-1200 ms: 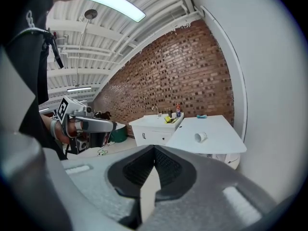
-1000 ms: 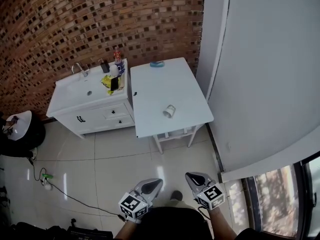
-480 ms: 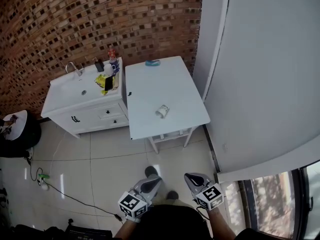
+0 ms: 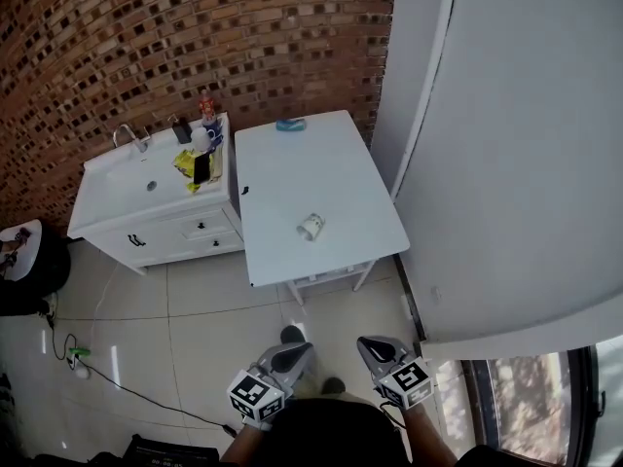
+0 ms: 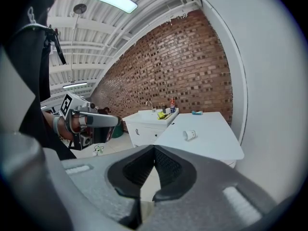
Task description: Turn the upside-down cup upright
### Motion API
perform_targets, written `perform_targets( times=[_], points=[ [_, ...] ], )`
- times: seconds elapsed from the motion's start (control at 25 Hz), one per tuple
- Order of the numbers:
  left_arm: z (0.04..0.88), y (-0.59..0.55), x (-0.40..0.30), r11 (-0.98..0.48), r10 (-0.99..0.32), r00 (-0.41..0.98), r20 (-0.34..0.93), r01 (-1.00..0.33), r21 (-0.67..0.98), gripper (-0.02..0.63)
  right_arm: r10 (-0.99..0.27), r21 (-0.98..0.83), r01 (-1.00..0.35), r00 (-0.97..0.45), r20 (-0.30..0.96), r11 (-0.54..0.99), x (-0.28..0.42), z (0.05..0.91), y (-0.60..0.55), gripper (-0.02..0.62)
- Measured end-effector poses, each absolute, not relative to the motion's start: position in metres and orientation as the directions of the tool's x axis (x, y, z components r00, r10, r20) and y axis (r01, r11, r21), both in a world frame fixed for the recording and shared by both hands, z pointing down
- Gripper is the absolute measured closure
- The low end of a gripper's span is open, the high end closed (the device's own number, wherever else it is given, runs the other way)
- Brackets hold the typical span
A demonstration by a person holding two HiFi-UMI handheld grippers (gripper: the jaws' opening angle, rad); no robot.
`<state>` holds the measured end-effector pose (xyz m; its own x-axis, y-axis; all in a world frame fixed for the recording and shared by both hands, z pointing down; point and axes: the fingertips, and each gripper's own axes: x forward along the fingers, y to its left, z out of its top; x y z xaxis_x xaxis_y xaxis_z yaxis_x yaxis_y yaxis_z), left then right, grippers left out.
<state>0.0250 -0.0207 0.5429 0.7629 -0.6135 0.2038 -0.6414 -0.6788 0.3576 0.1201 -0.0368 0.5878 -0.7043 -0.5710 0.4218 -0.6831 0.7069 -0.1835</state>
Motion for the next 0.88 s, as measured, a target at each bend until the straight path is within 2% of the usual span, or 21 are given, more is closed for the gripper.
perform_targets(
  times=[0.52,0.88],
  points=[
    [0.537,-0.137,-0.018,-0.718,-0.573,0.8,0.18,-0.595,0.362,0.591,-0.586,-0.158,-0.699,-0.682,0.437,0.697,0.065,0.576,-0.152,0.603],
    [0.541,-0.187,-0.067,-0.714,-0.558,0.81,0.178,-0.579,0.395,0.592,-0.565,-0.128,-0.712,-0.64,0.52,0.69,0.023,0.585,-0.2,0.603]
  ],
)
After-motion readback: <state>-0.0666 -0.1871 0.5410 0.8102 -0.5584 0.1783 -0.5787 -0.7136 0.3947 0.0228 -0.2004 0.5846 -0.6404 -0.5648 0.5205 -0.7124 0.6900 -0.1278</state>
